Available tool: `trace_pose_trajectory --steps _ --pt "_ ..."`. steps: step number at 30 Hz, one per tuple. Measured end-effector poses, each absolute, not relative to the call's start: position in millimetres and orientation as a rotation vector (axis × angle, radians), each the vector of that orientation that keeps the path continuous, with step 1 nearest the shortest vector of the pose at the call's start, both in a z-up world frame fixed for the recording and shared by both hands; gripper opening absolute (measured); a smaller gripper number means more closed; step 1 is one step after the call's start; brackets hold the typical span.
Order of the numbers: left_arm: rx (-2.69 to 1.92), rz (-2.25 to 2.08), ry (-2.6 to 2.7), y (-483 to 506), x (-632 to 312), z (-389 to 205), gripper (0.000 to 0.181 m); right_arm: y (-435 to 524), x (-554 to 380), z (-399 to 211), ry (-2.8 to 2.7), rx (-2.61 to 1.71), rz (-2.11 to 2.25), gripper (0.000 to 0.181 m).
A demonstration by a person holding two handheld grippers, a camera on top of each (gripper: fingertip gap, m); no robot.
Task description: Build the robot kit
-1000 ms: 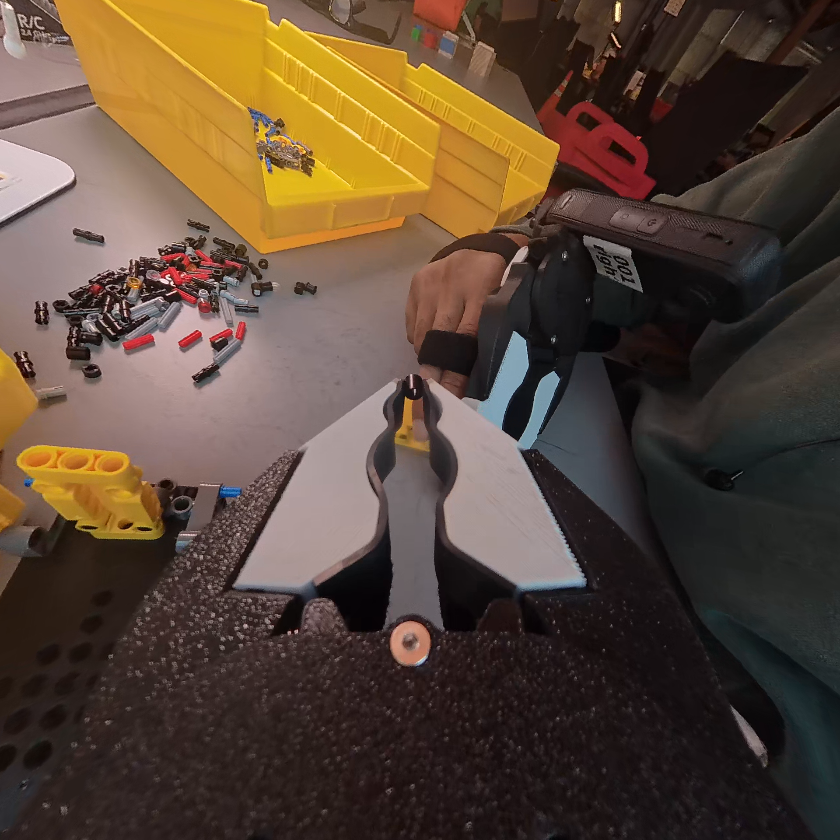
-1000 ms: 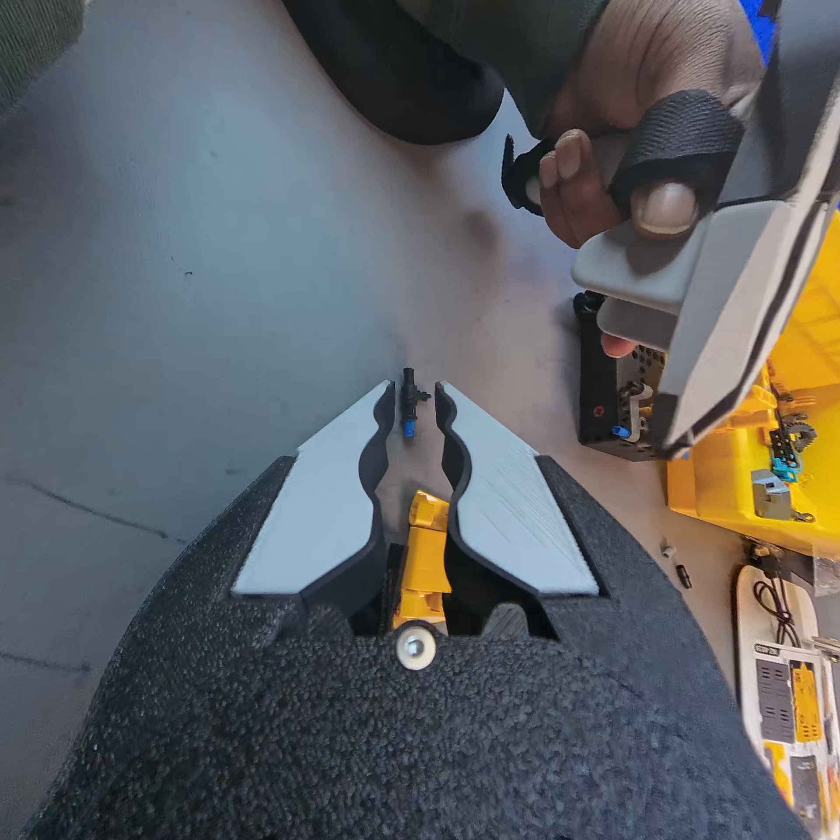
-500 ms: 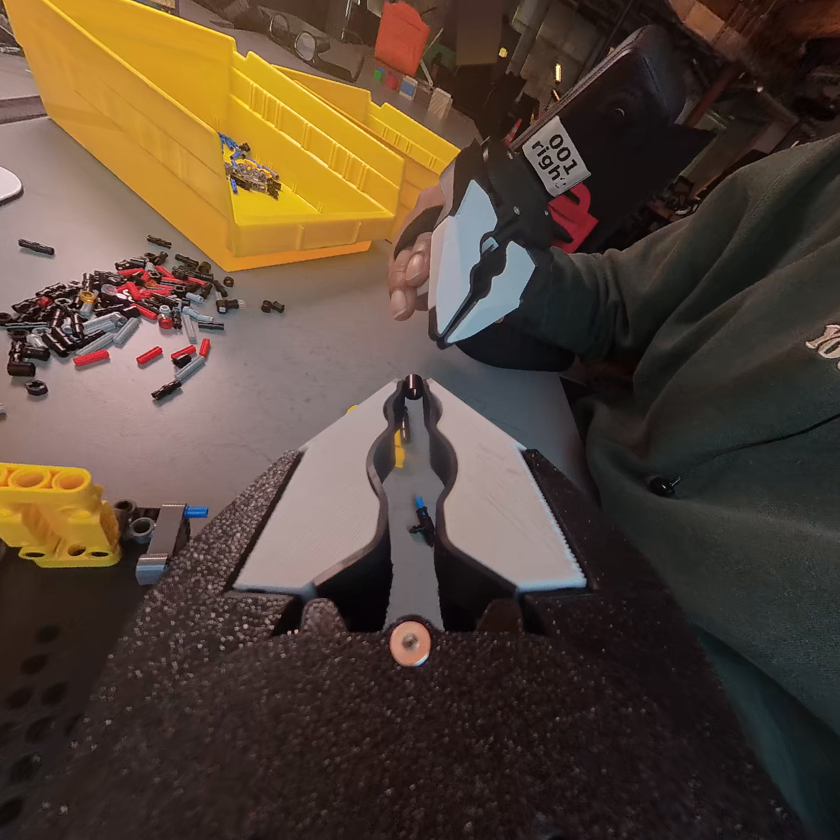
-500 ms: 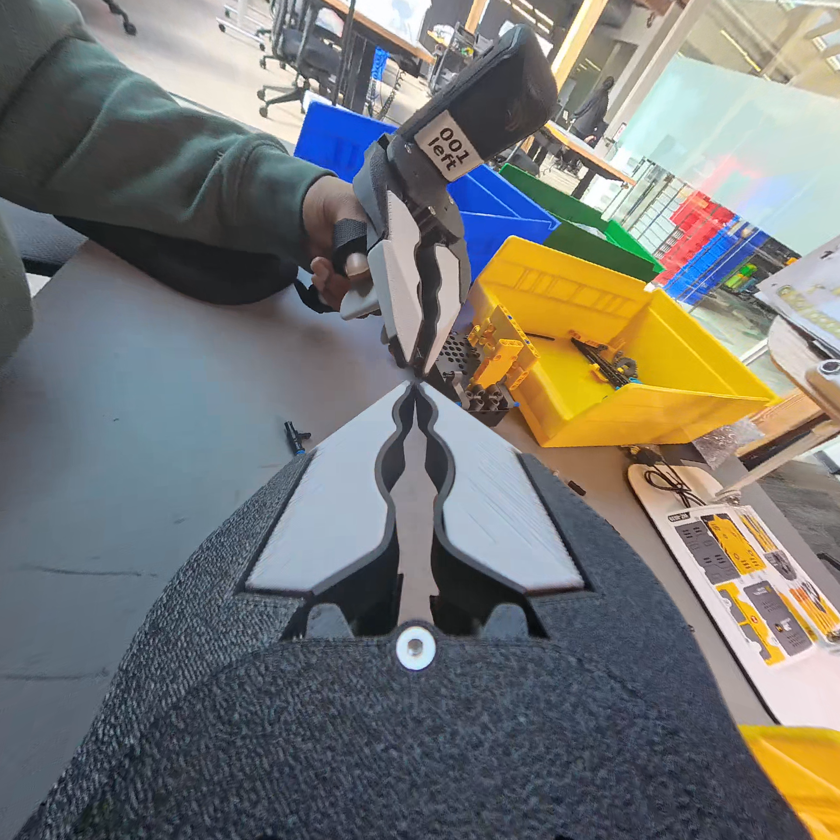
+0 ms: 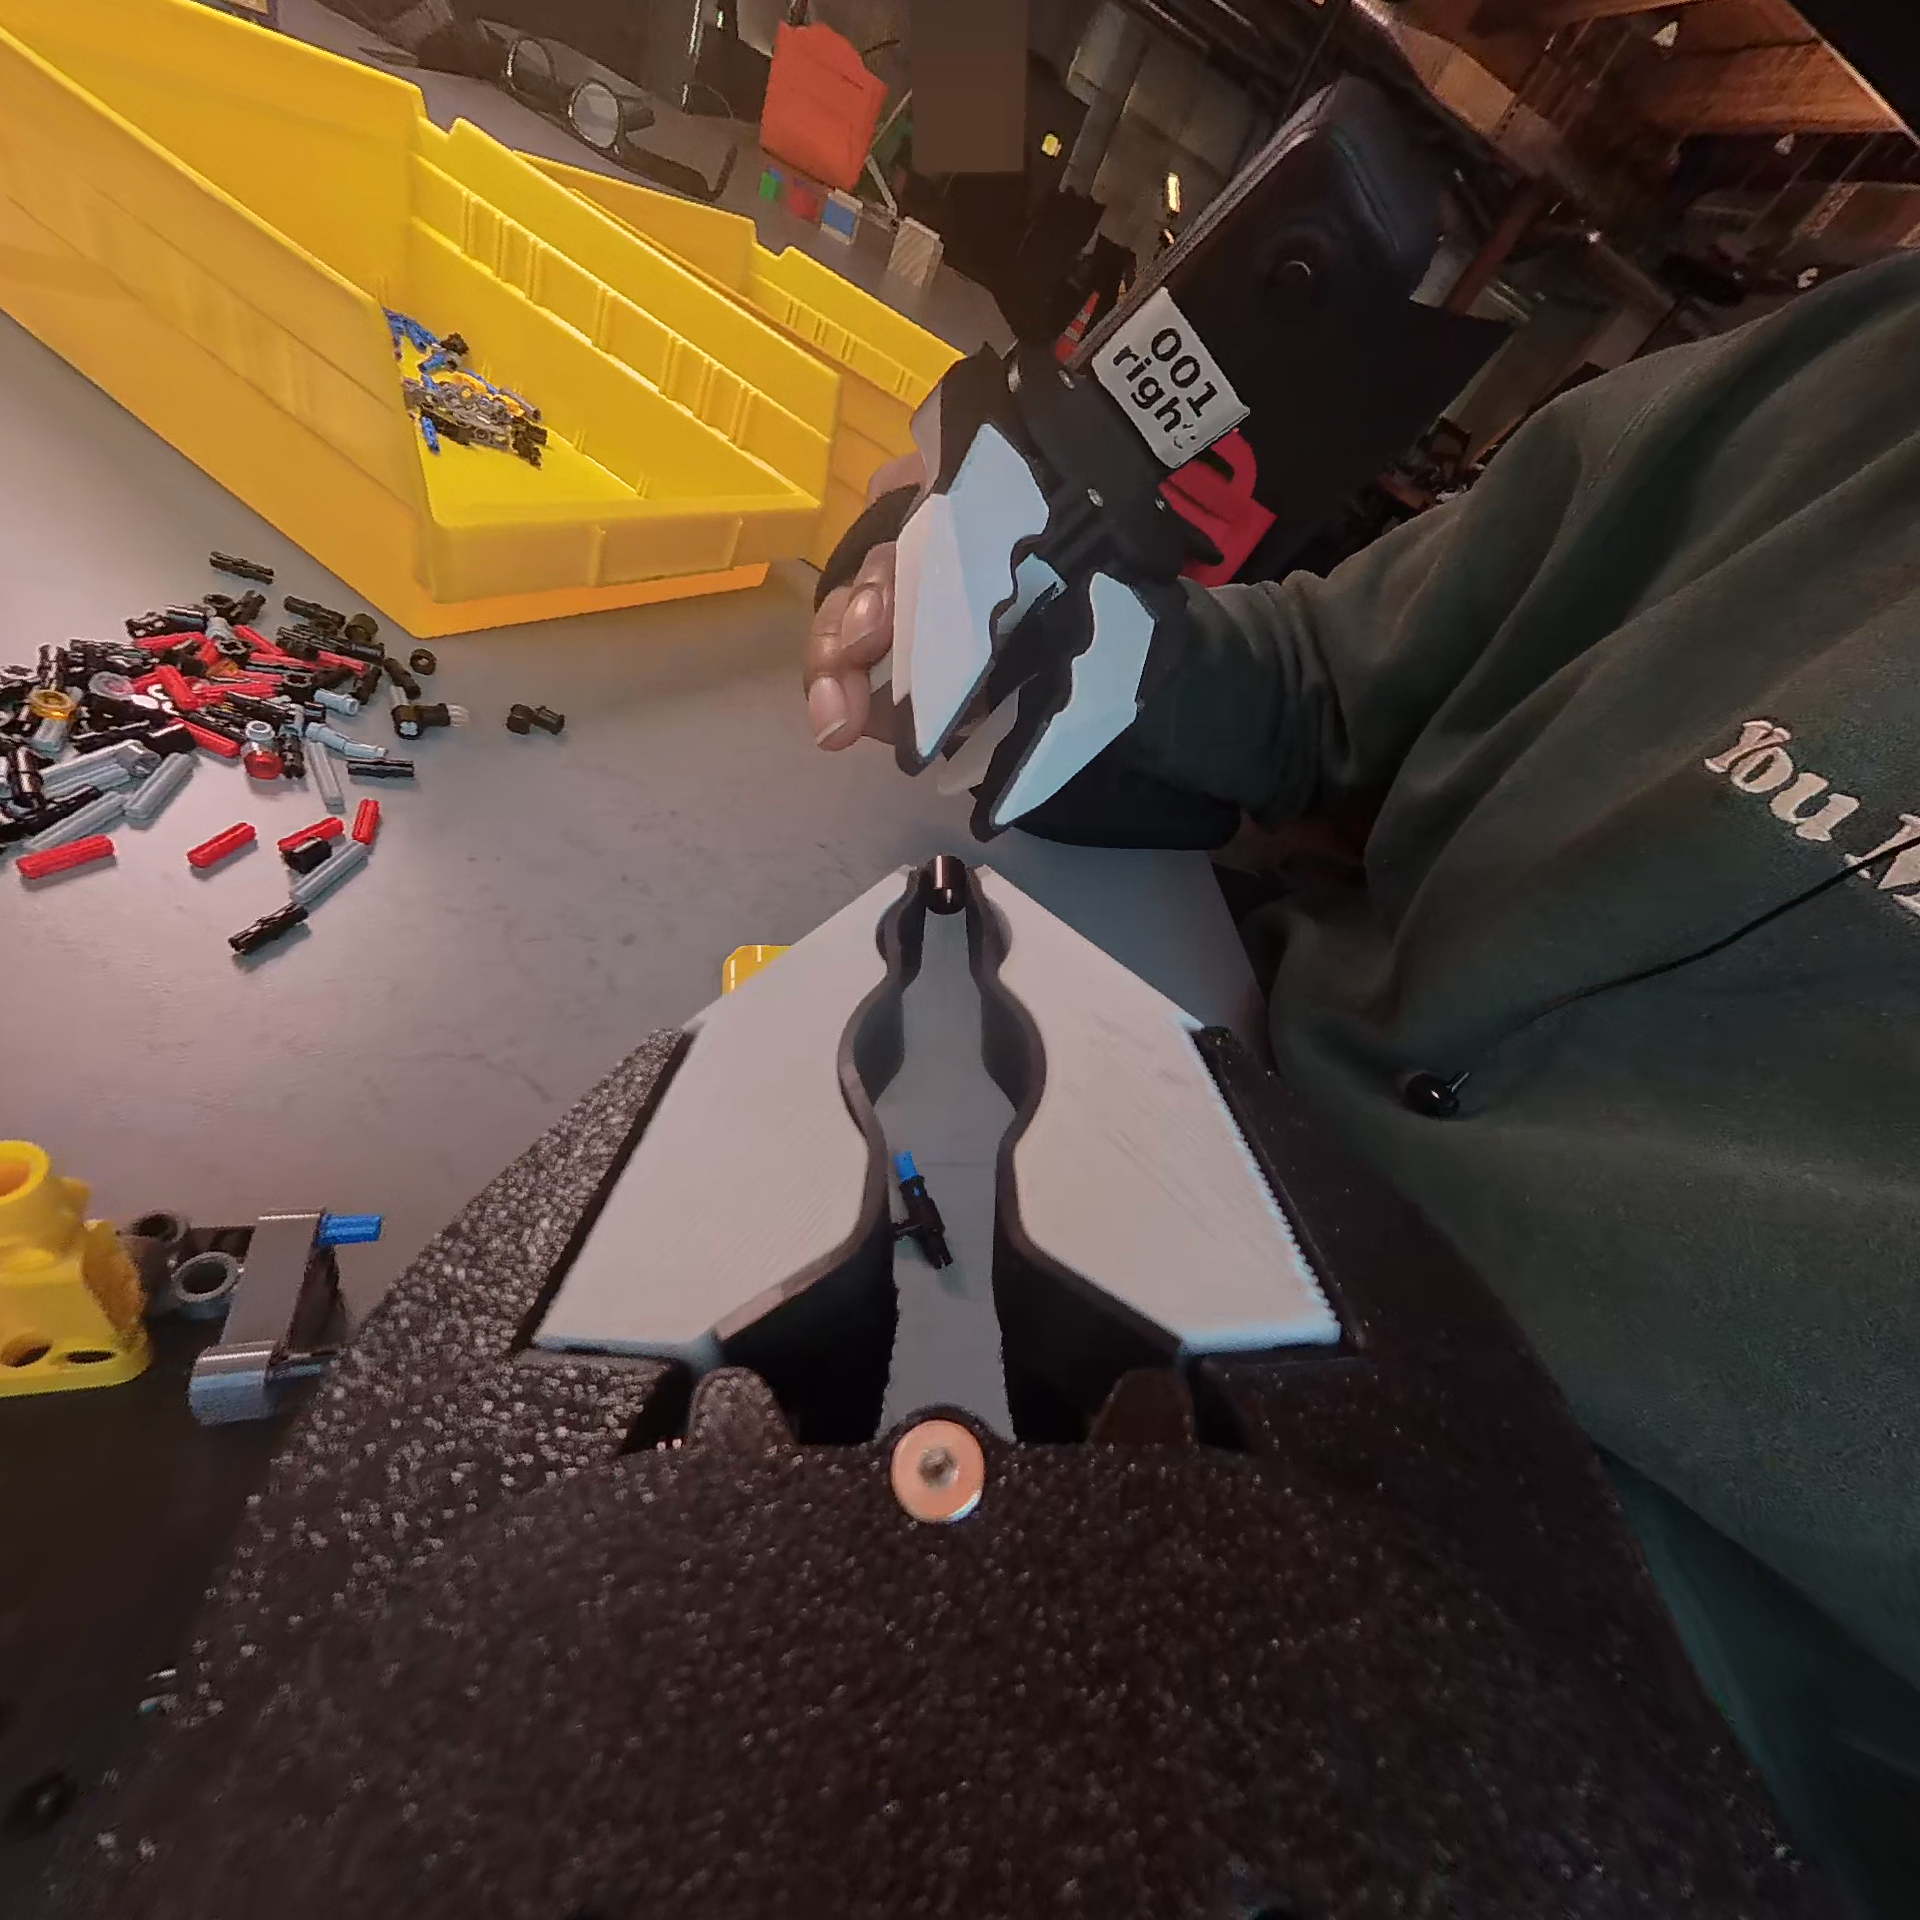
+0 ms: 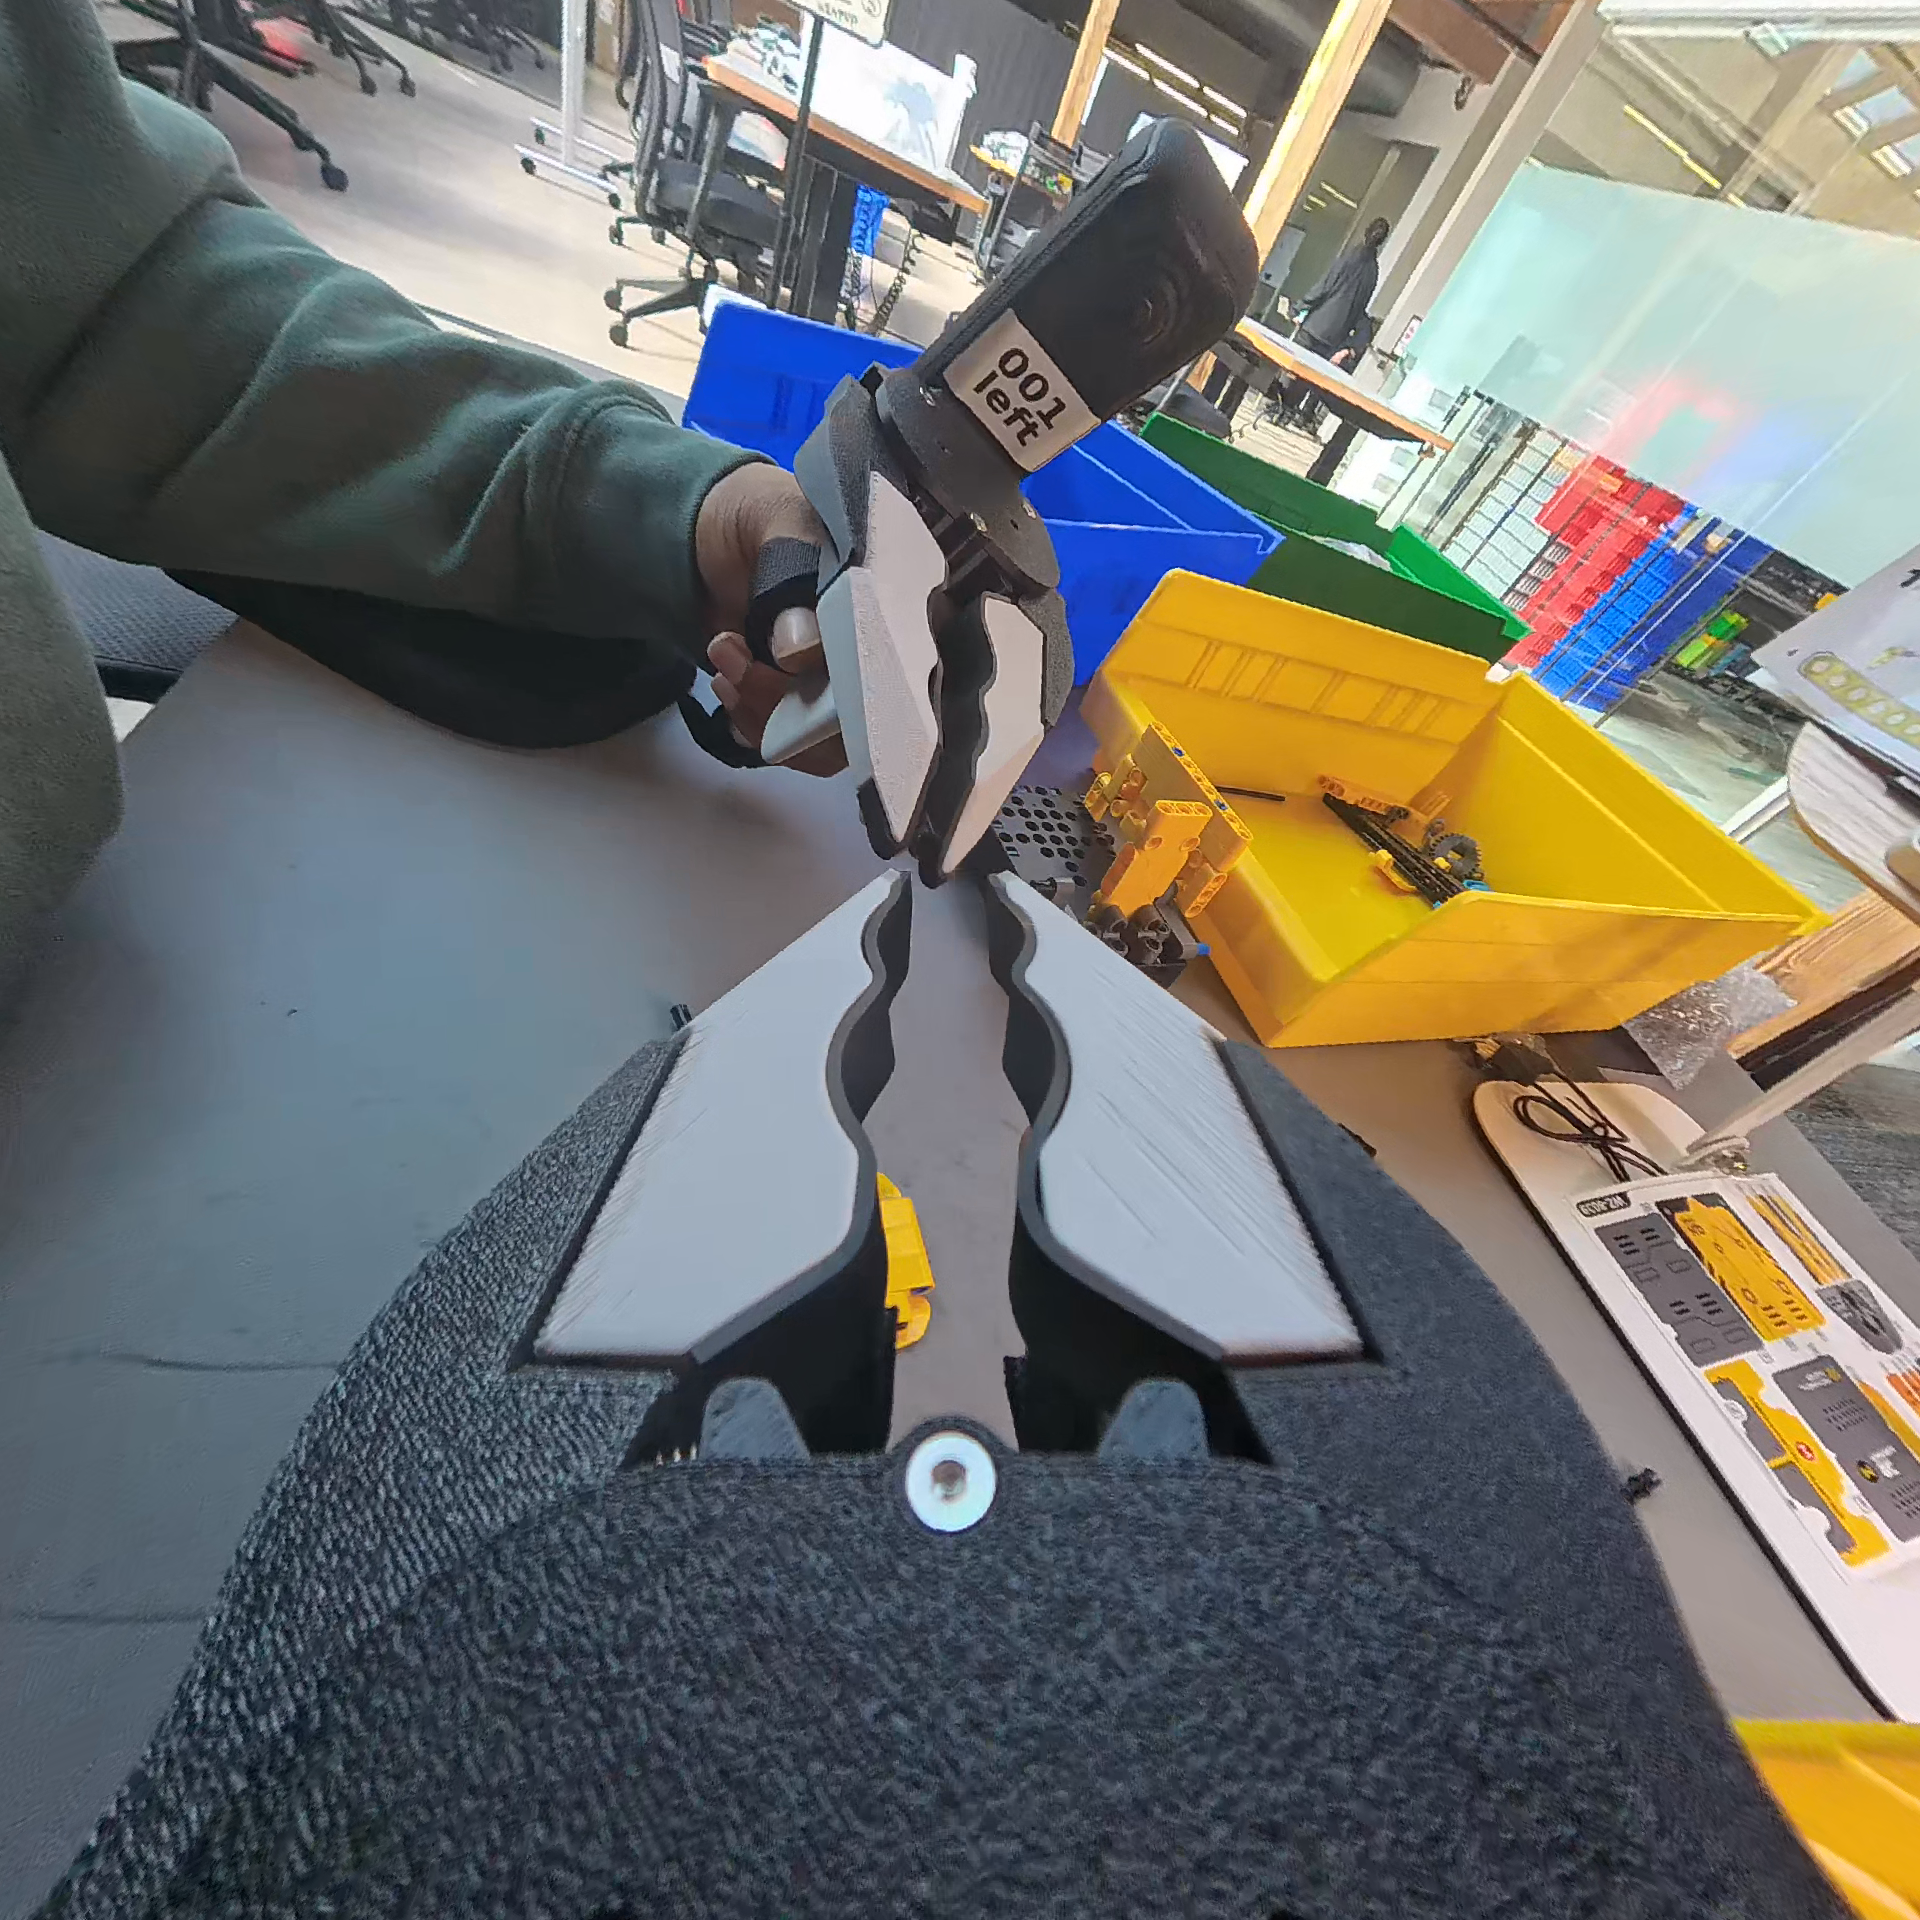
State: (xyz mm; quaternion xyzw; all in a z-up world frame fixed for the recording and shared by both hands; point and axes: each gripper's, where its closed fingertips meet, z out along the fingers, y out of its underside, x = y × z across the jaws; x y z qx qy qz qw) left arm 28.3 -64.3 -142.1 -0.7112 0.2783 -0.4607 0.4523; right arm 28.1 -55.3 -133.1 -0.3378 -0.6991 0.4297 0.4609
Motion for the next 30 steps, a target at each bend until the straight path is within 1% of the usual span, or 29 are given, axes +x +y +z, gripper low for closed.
trace_pose_trajectory --steps 6,12,14,17,21,23,30 --pt "-1.686 -1.284 0.707 -76.2 33.1 -130.8 0.006 -68.1 29.6 -130.5 -1.749 -0.759 1.032 0.014" --pt "-1.705 -1.372 0.737 -83.8 41.1 -136.2 0.006 -79.4 27.7 -133.8 -1.780 -0.666 0.924 0.014" --pt "-1.696 -1.426 0.737 -87.3 43.3 -134.6 0.006 -85.6 29.2 -133.7 -1.794 -0.615 0.901 0.011" --pt "-1.693 -1.504 0.725 -90.9 45.3 -133.4 0.006 -89.5 31.2 -132.2 -1.805 -0.562 0.863 0.010" --pt "-1.702 -1.634 0.701 -96.1 49.8 -134.9 0.006 -96.9 34.3 -137.7 -1.855 -0.496 0.811 0.014" --pt "-1.707 -1.683 0.698 -98.8 51.8 -136.5 0.006 -98.5 35.0 -137.6 -1.859 -0.484 0.800 0.009" --pt "-1.736 -1.792 0.601 -94.8 51.6 -139.4 0.006 -95.5 34.1 -141.2 -1.867 -0.469 0.733 0.006"
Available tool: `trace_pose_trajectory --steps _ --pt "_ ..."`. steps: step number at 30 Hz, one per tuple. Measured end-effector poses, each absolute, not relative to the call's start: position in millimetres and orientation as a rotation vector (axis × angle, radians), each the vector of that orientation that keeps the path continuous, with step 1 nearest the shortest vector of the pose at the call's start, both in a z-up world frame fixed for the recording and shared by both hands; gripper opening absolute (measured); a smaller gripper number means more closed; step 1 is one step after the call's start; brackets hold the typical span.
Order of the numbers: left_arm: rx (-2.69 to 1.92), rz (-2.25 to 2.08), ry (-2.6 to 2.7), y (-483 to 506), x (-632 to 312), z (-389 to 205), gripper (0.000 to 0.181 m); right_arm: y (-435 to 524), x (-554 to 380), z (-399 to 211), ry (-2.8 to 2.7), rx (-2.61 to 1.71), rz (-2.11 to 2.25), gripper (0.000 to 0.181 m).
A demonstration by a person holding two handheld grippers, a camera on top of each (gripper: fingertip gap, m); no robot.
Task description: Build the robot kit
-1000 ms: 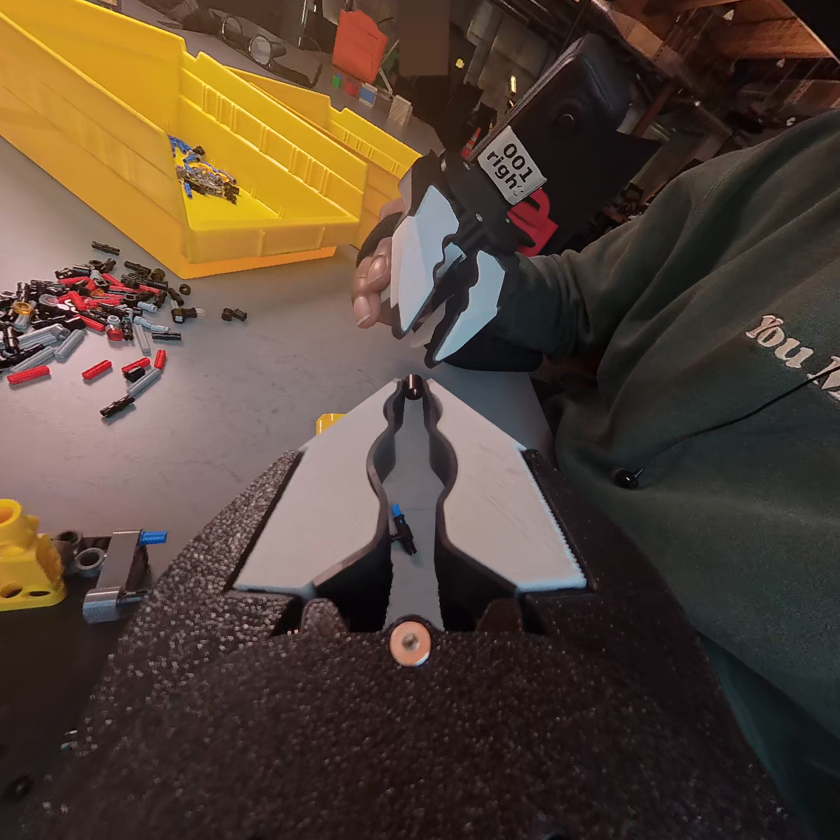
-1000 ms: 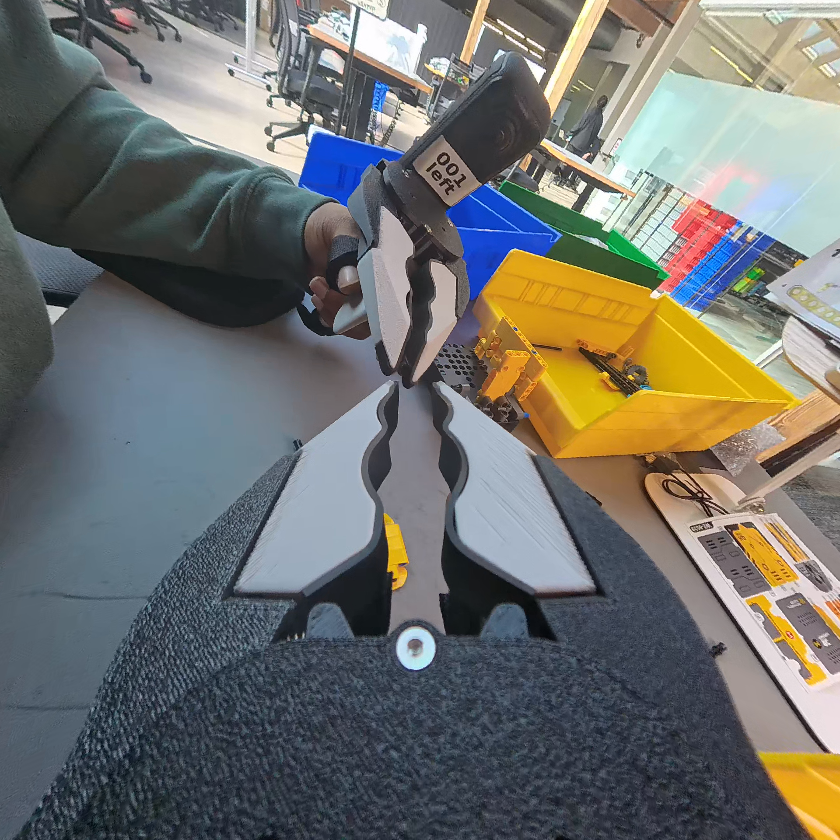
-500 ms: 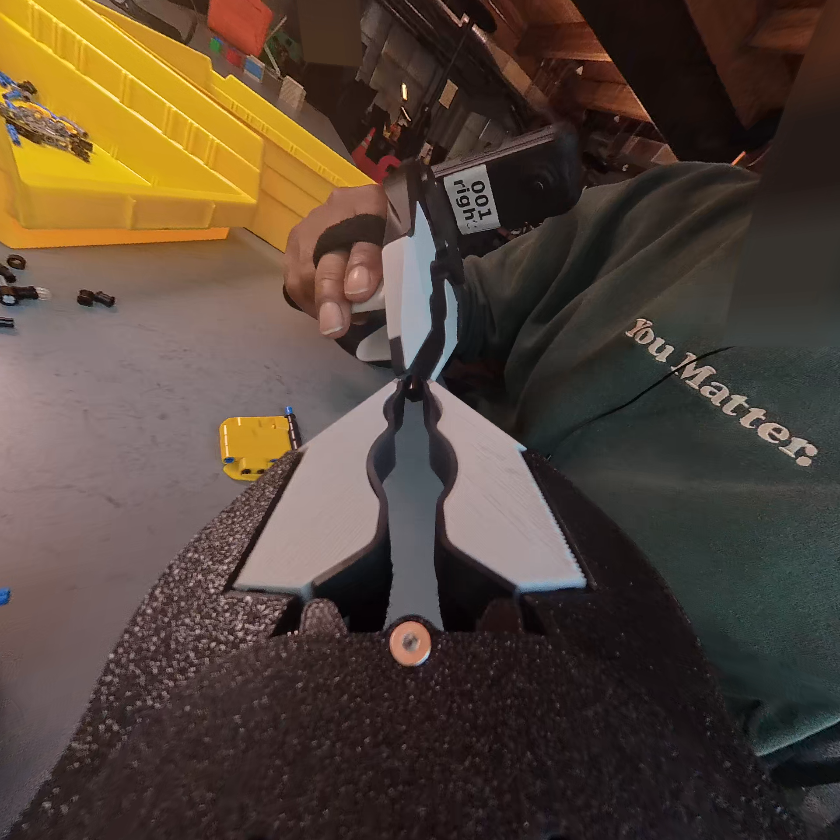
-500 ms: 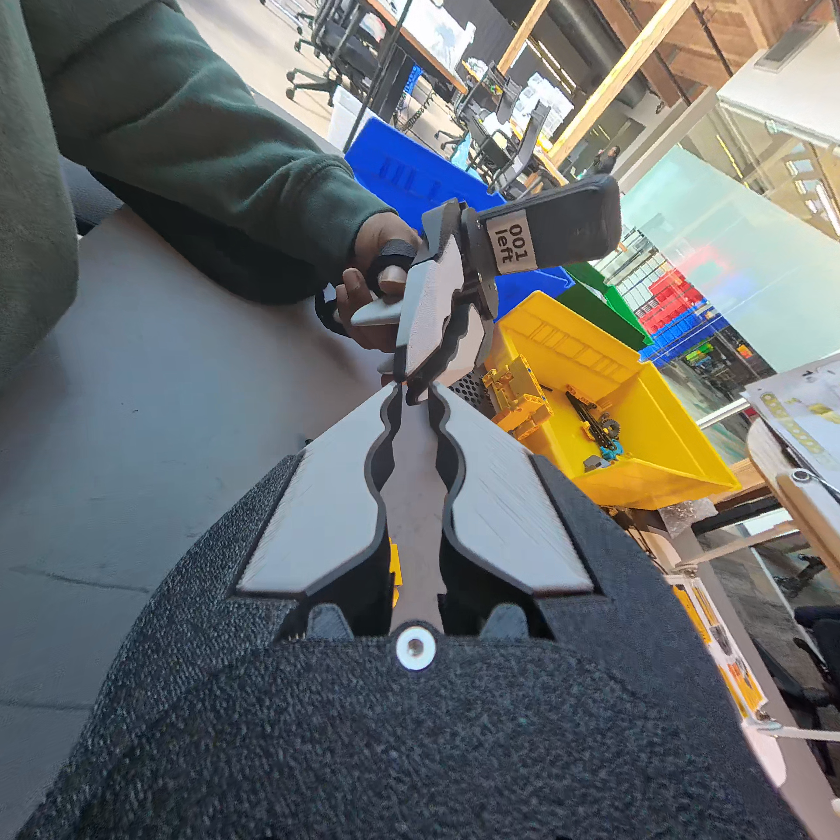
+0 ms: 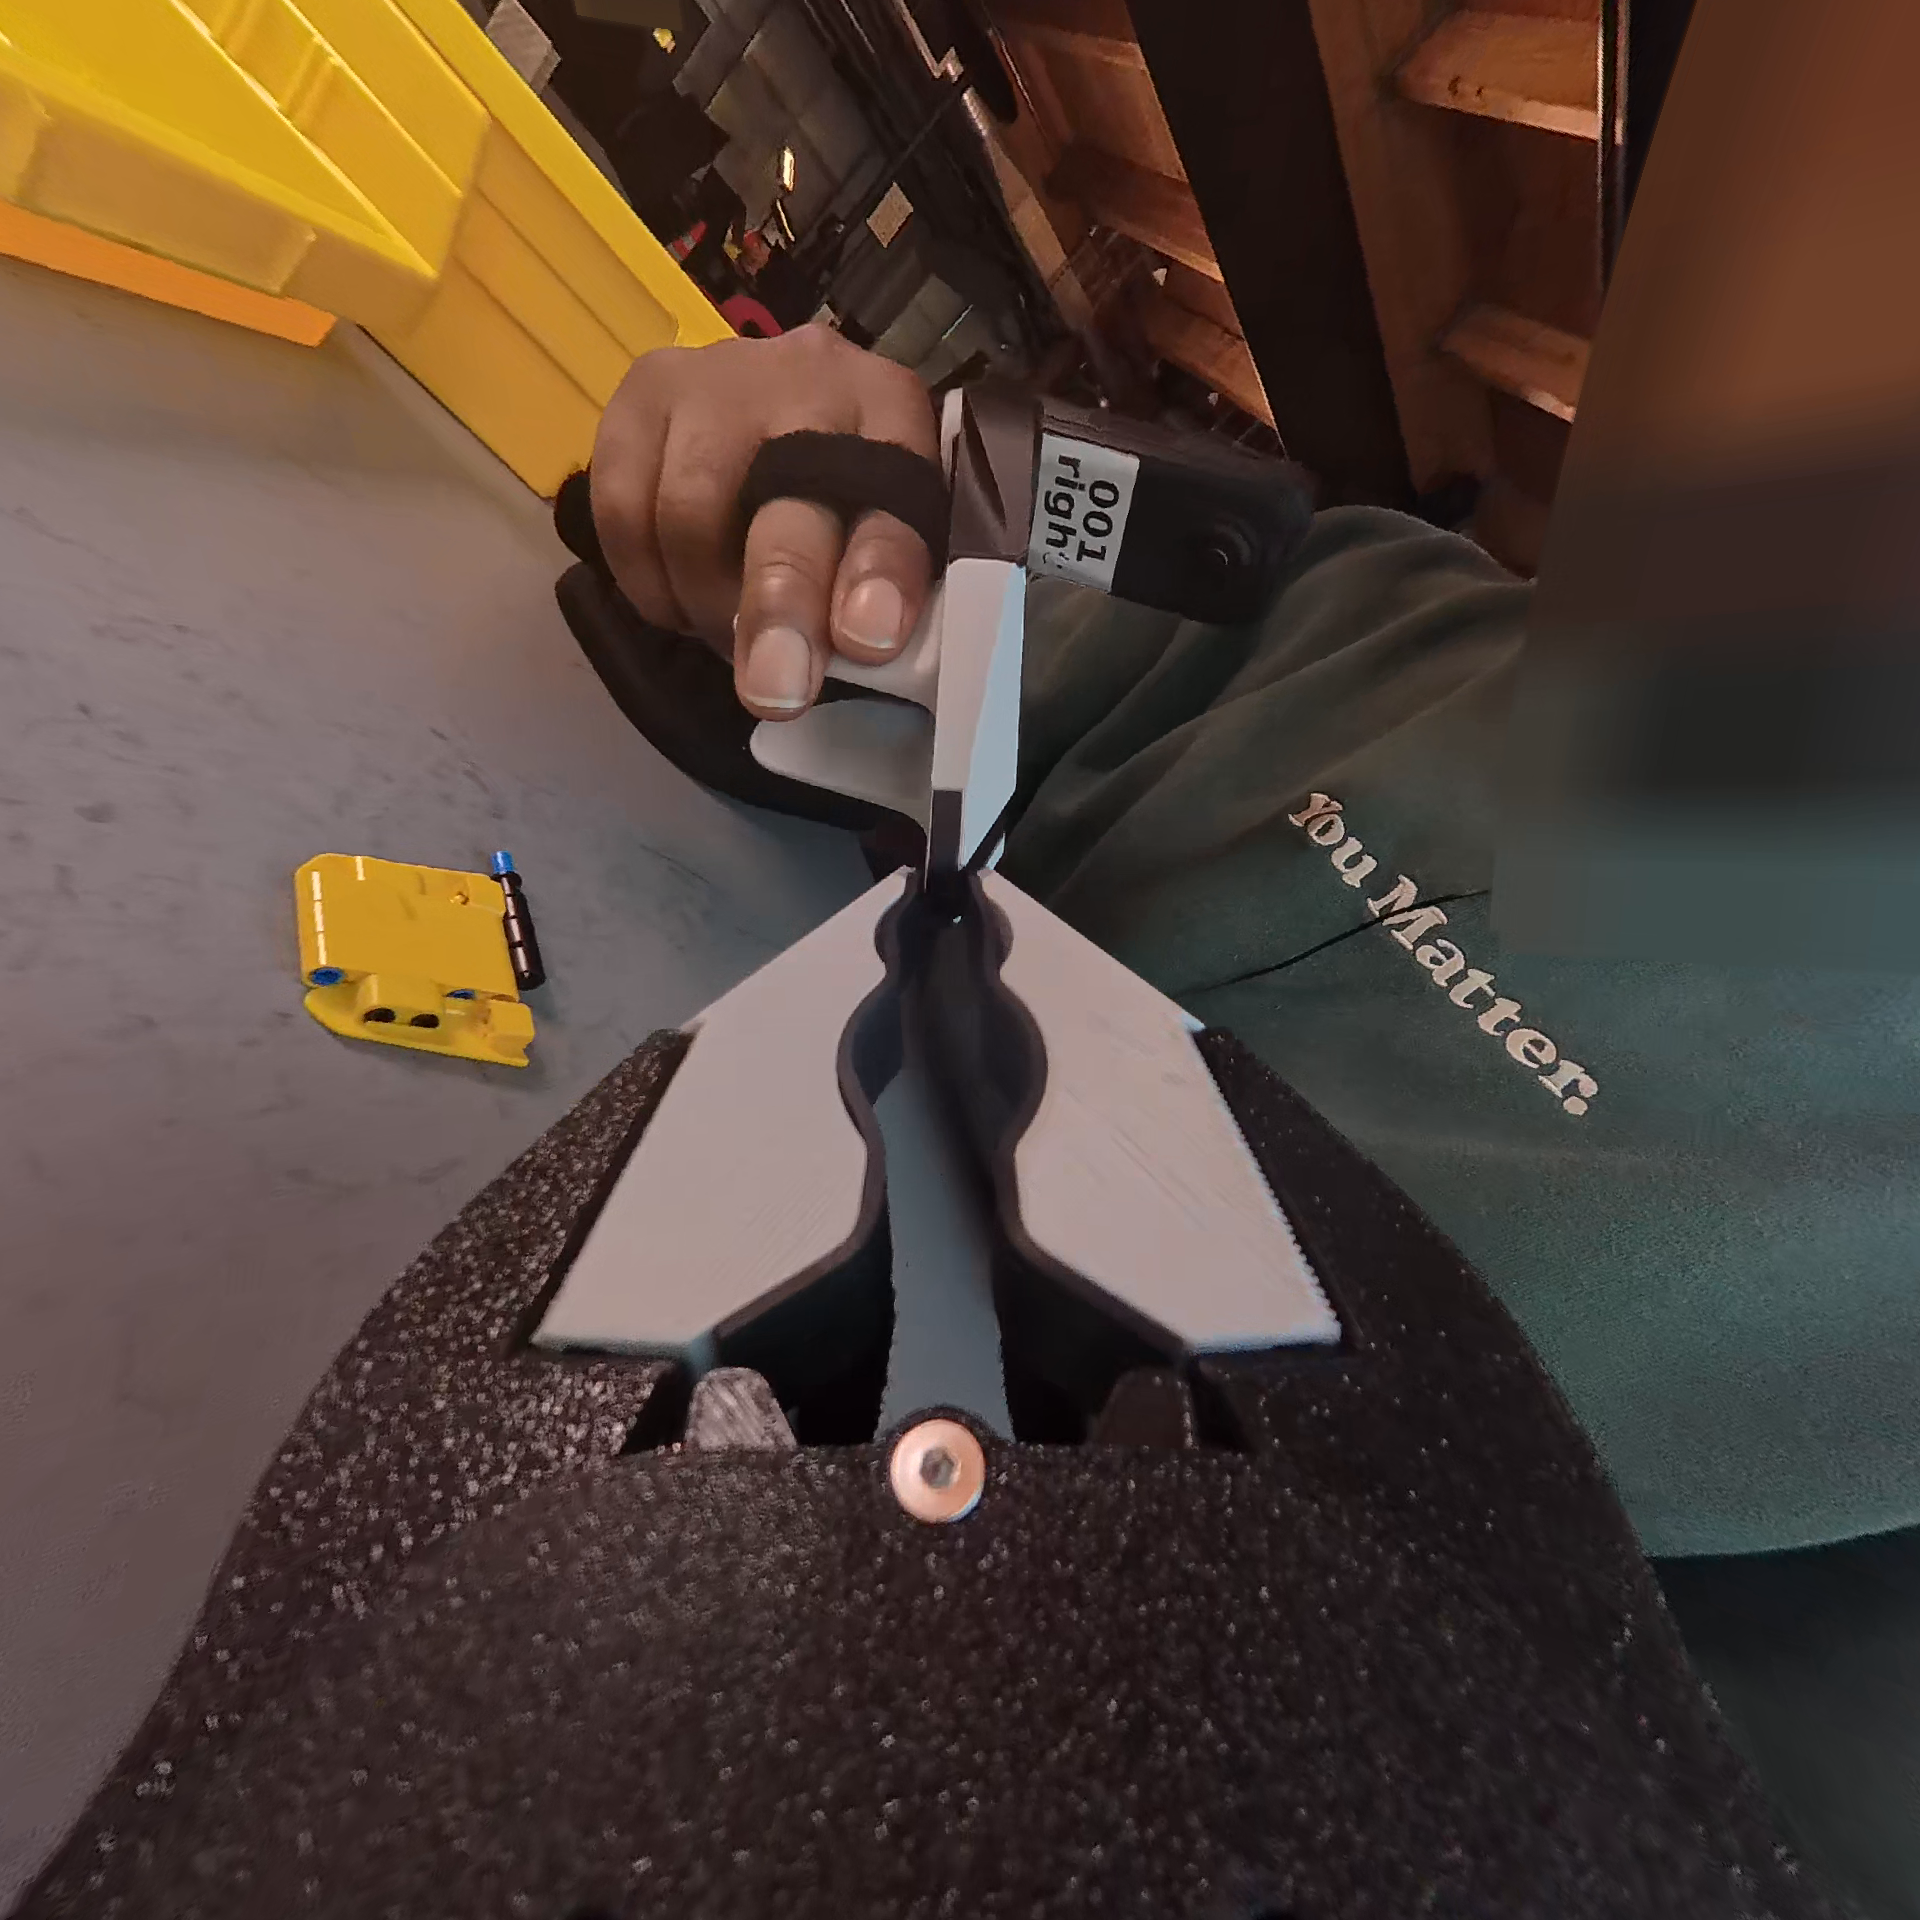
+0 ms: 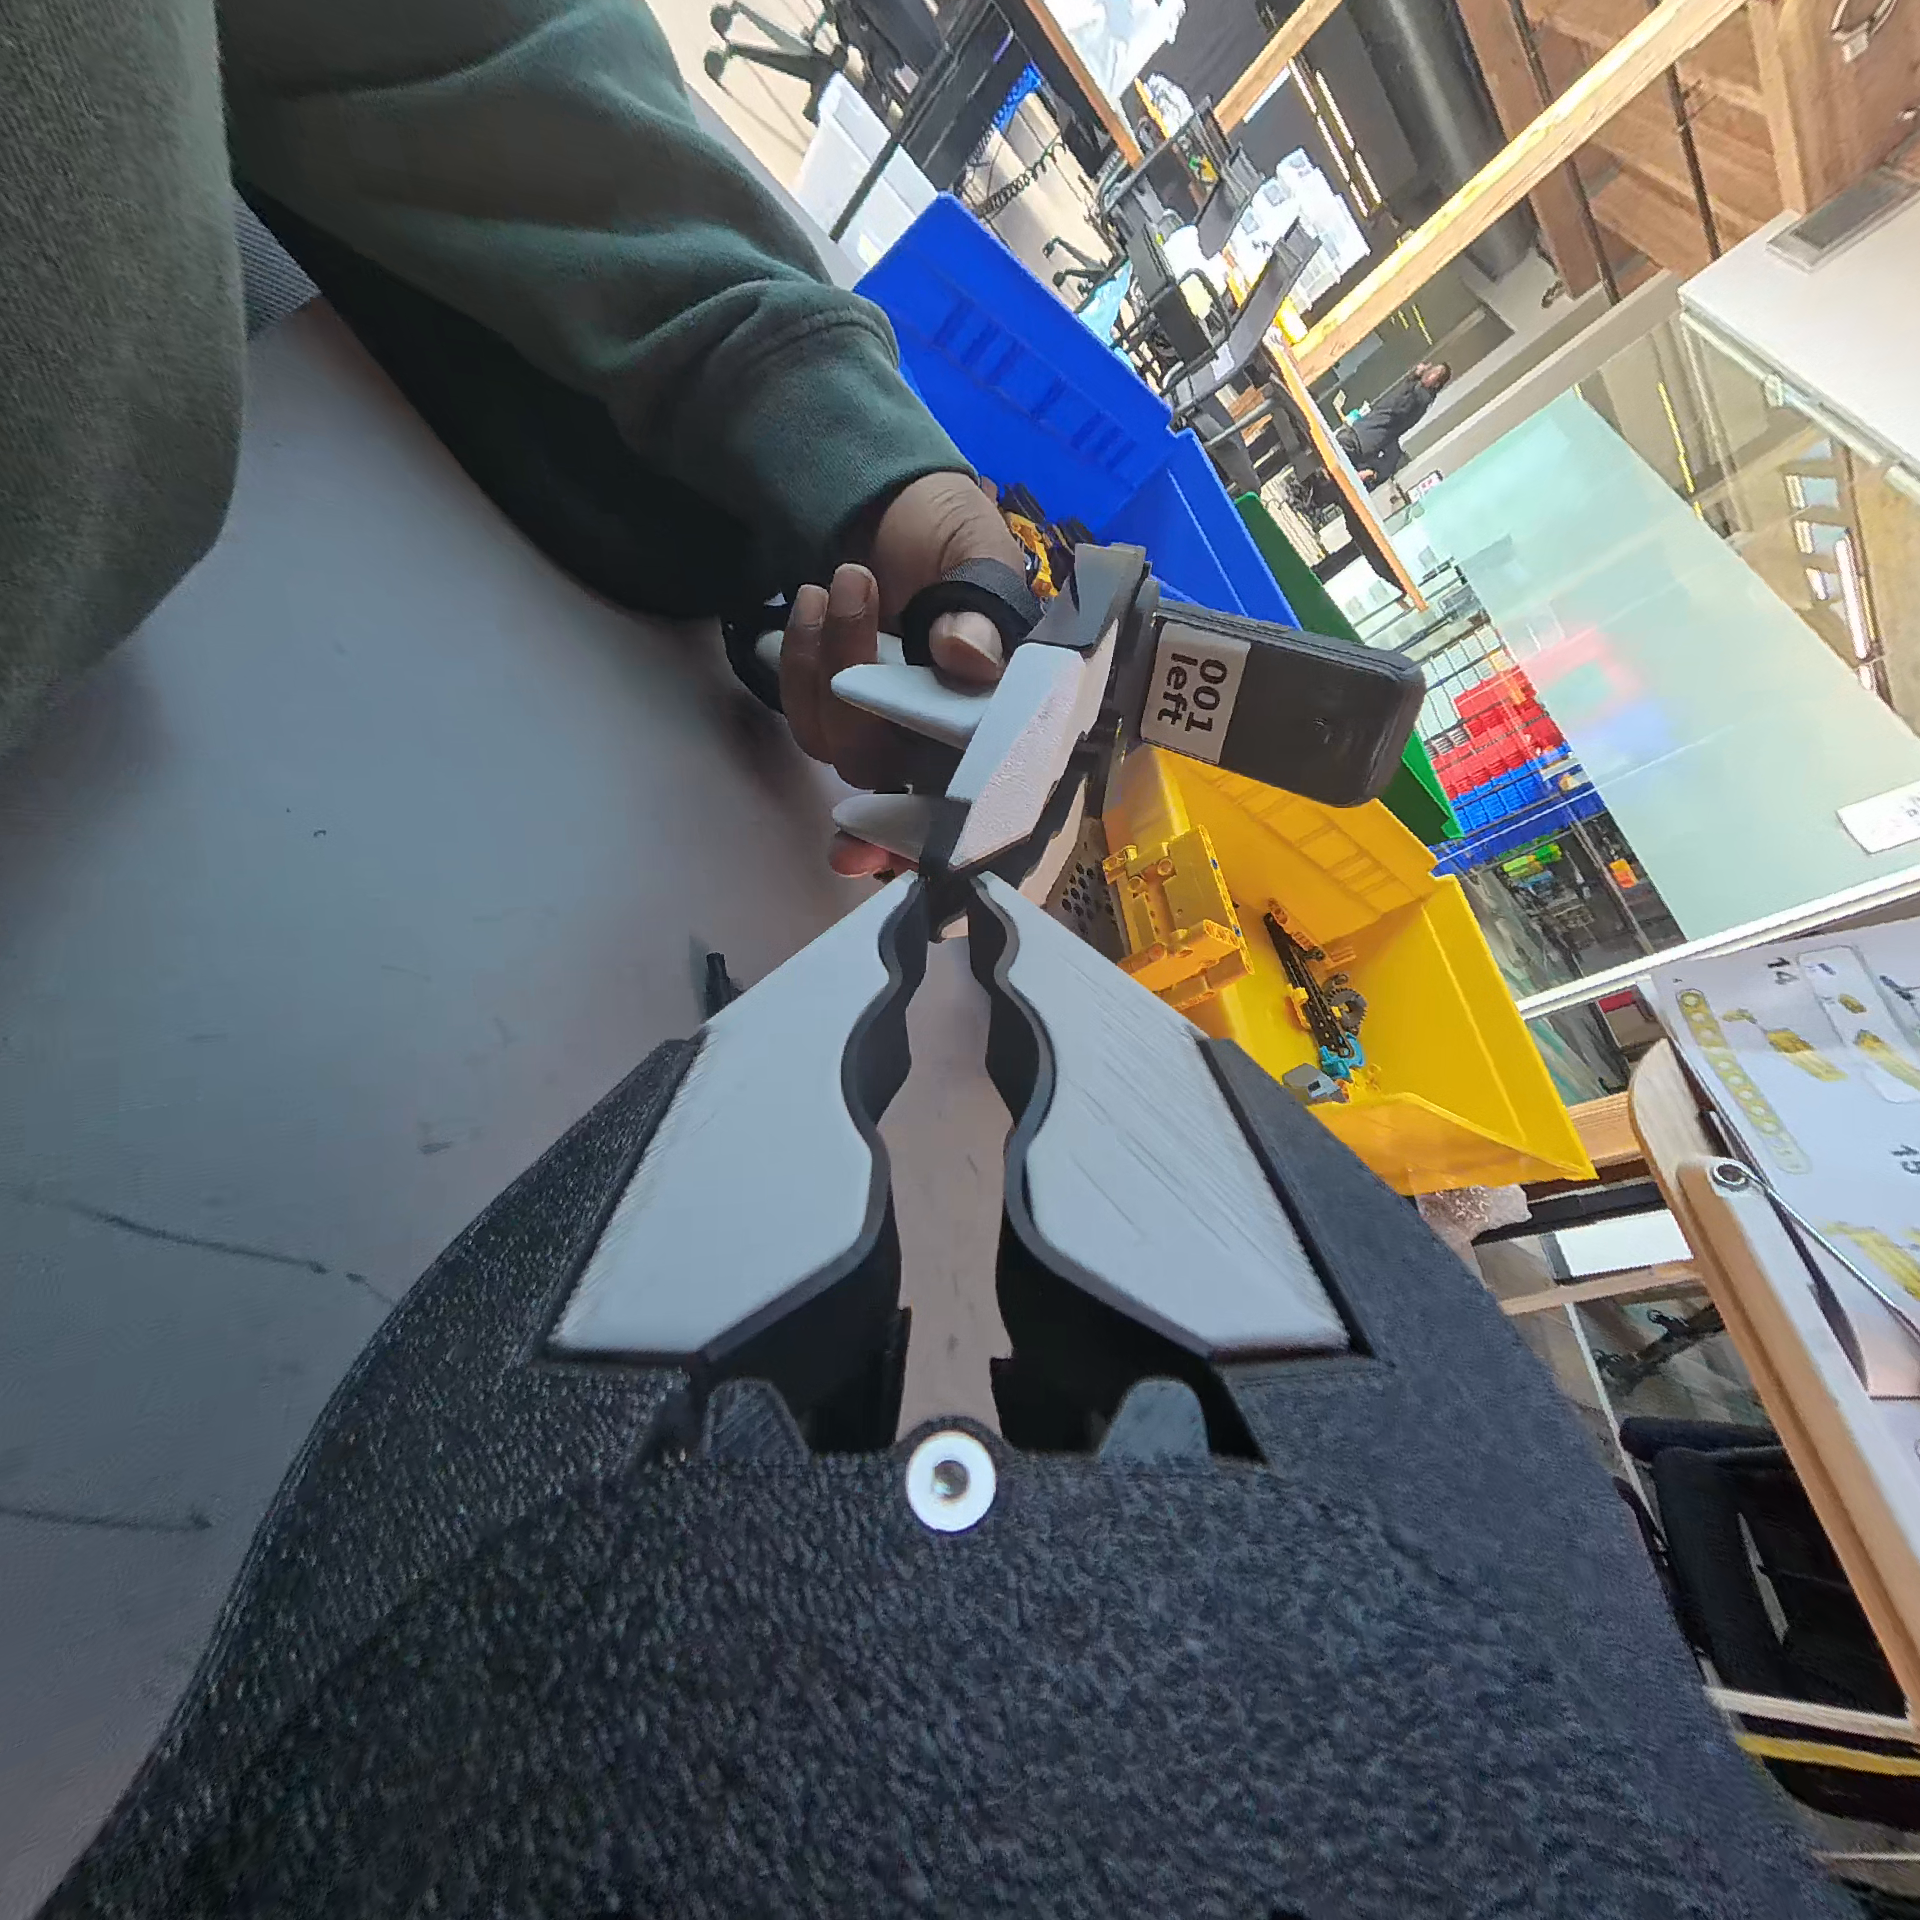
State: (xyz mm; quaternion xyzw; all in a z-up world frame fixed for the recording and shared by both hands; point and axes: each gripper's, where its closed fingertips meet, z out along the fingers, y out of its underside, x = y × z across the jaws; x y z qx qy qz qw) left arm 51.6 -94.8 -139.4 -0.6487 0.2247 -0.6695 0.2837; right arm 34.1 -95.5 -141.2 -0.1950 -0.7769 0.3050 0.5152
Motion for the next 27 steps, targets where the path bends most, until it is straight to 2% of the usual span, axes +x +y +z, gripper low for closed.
trace_pose_trajectory --steps 27 --pt "-1.819 -1.559 0.524 -73.0 40.4 -148.0 0.006 -74.7 28.3 -150.7 -1.844 -0.618 0.779 0.007"
